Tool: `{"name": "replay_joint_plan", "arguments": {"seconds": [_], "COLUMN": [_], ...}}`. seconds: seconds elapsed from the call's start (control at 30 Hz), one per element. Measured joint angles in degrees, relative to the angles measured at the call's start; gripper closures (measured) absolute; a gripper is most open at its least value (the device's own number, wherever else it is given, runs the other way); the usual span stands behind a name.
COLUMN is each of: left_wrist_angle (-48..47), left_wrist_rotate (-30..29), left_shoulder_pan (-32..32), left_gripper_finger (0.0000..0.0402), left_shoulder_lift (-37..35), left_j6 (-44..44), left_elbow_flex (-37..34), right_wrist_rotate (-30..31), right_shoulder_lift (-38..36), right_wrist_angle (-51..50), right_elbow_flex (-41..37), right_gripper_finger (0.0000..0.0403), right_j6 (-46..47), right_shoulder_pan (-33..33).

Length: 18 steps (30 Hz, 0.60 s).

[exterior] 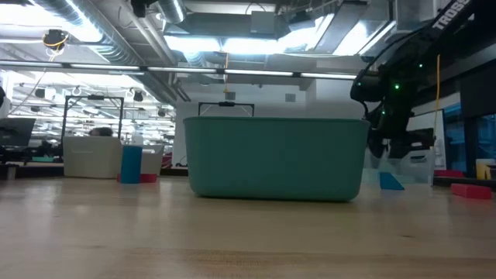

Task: Sort & place blocks by color
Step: Put the square blue green block into the transparent bin

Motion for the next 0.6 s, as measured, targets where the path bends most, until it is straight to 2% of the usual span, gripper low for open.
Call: {"name": "replay_joint_plan", "arguments": {"seconds": [0.13, 0.6], "left_wrist_angle": [0.09, 0.13], "left_wrist_rotate": [-0.02, -0.02], "left_shoulder_pan": [0.00, 0.00], "left_gripper_finger": [0.0172, 0.0172], "left_shoulder_lift": [0.01, 0.00], "left_j6": [0.00, -0.02], "left_elbow_flex": [0.00, 0.00], "right_wrist_rotate": [-2.23, -1.55], "right_shoulder_lift": [0.25, 3.78], "right_wrist_angle": [0.05, 0.24], "right_elbow_flex": [0.00, 0.26], "right_gripper_finger": [0.0256, 0.0254], "right_j6": [-0.54, 1.67], "right_shoulder_pan": [0.00, 0.00]}}
